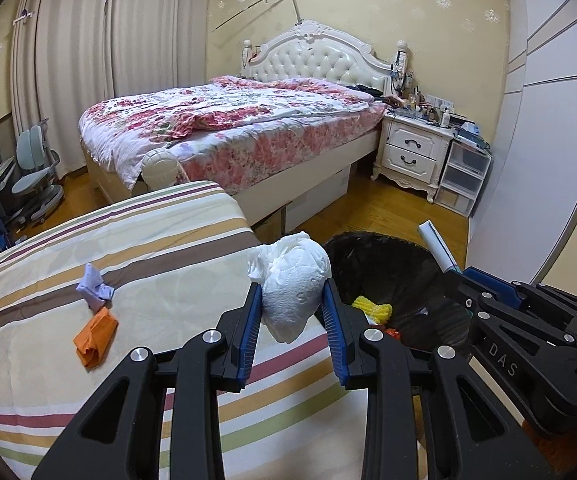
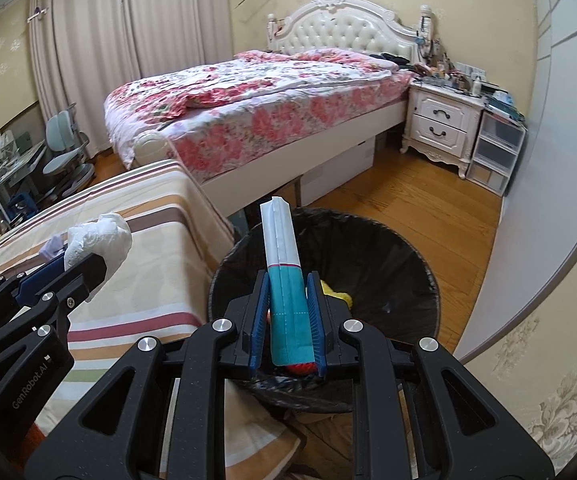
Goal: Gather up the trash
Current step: 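Carry the tube and white bag in both tools over the black bin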
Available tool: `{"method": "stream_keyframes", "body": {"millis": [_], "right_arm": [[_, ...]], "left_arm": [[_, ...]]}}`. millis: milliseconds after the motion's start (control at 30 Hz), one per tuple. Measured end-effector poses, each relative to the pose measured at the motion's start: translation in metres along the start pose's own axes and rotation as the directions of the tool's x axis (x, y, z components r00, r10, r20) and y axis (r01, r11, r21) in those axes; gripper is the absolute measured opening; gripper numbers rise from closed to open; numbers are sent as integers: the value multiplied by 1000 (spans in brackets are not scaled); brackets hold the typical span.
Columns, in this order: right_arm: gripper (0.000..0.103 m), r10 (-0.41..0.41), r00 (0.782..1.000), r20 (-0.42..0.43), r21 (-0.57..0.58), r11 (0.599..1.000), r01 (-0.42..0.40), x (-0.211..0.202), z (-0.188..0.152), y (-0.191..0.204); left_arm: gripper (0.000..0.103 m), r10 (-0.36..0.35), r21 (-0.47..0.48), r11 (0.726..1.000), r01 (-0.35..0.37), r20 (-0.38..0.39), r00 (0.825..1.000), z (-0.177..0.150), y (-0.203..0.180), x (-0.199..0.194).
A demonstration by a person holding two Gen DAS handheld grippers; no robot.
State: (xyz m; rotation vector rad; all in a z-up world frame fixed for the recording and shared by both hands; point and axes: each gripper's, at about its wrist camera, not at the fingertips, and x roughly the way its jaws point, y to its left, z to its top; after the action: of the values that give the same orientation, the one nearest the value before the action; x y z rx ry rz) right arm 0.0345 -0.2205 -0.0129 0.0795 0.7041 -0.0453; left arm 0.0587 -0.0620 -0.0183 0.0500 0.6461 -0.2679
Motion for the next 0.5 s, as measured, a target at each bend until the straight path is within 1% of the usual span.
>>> {"method": "stream_keyframes", "body": {"millis": [233,500], "right_arm": [[19,-28,1000,7,35,999,28,8,4,-26],[19,-51,999,8,55,997,51,23,8,-41]], "left_arm": [[31,-14,28,1000,14,-5,1000,11,-25,21],[31,-12,35,999,13,-25,1000,20,-40,45]]}}
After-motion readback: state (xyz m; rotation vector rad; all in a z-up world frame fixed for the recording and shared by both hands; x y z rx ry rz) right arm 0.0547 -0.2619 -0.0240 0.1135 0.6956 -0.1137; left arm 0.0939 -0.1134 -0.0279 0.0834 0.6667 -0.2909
